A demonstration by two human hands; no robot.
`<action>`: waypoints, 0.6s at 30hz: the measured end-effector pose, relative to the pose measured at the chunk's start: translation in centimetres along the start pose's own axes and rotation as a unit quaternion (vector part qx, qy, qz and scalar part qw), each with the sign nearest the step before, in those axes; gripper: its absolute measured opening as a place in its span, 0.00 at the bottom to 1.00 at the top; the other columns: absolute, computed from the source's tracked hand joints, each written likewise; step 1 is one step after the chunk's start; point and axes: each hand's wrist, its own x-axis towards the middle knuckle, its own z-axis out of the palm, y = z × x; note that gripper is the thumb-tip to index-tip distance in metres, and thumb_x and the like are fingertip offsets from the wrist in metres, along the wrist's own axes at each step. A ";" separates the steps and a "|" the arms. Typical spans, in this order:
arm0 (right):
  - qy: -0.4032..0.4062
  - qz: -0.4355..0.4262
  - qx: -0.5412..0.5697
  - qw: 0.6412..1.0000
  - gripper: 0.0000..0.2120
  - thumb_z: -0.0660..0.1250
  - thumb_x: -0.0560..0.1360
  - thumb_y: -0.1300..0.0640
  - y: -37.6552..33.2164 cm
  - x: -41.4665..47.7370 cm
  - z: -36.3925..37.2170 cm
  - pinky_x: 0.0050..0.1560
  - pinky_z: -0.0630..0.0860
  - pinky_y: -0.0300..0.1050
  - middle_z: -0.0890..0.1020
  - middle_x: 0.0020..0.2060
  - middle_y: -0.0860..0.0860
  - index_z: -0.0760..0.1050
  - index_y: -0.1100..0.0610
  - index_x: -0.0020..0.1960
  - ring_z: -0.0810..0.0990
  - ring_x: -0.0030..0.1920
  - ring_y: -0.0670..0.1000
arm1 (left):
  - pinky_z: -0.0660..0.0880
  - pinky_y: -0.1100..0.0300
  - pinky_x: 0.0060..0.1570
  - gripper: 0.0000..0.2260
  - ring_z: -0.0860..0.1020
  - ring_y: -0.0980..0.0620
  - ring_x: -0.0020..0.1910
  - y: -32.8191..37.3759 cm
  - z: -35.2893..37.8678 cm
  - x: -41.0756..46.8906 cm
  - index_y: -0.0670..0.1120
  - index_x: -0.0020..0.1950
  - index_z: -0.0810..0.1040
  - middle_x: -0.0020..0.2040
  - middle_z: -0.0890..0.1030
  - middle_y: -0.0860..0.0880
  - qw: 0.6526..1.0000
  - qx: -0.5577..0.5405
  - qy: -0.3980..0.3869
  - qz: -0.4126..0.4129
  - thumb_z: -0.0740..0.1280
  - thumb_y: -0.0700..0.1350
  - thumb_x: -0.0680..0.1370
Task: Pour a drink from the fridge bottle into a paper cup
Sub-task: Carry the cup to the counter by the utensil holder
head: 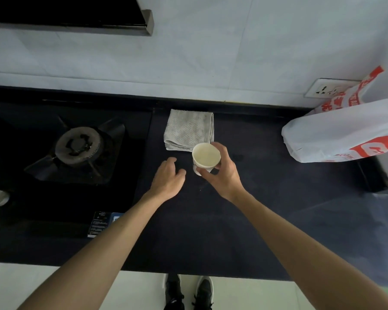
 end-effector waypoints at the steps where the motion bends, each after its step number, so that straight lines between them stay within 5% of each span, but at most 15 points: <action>1: 0.002 -0.009 0.004 1.000 0.35 0.77 0.71 0.52 -0.5 0.4 -0.5 0.55 0.79 0.40 0.75 0.61 0.47 0.63 0.50 0.71 0.77 0.58 0.47 | 0.71 0.52 0.63 0.22 0.75 0.47 0.61 0.7 -0.4 0.1 0.43 0.75 0.66 0.63 0.76 0.45 0.997 -0.069 -0.014 -0.025 0.60 0.47 0.81; 4: 0.003 -0.032 0.004 0.999 0.35 0.77 0.71 0.52 -2.2 1.5 -2.2 0.53 0.80 0.39 0.75 0.60 0.49 0.62 0.51 0.72 0.78 0.57 0.50 | 0.74 0.45 0.64 0.13 0.78 0.44 0.59 3.3 -1.4 0.4 0.48 0.64 0.73 0.62 0.77 0.44 0.967 -0.237 -0.035 -0.080 0.57 0.49 0.82; 8: -0.002 -0.063 -0.024 0.998 0.36 0.77 0.71 0.53 -4.2 2.5 -4.5 0.52 0.80 0.39 0.76 0.60 0.49 0.62 0.51 0.72 0.80 0.55 0.51 | 0.76 0.44 0.61 0.17 0.79 0.41 0.58 6.7 -2.8 0.1 0.43 0.68 0.72 0.60 0.79 0.41 0.912 -0.392 -0.057 -0.105 0.55 0.49 0.84; 12: -0.003 -0.085 -0.034 0.996 0.35 0.76 0.72 0.53 -6.0 2.8 -6.3 0.52 0.80 0.41 0.76 0.59 0.47 0.62 0.52 0.73 0.79 0.55 0.49 | 0.77 0.42 0.58 0.20 0.81 0.37 0.57 8.9 -3.9 -0.4 0.41 0.67 0.74 0.55 0.81 0.39 0.867 -0.482 -0.082 -0.099 0.54 0.53 0.84; 18: 0.007 -0.107 -0.034 0.994 0.35 0.76 0.72 0.53 -8.6 2.7 -9.1 0.53 0.79 0.39 0.74 0.60 0.47 0.62 0.52 0.73 0.77 0.56 0.49 | 0.75 0.39 0.62 0.24 0.79 0.34 0.60 11.5 -5.4 -2.1 0.39 0.69 0.73 0.62 0.78 0.35 0.827 -0.543 -0.120 -0.078 0.56 0.55 0.83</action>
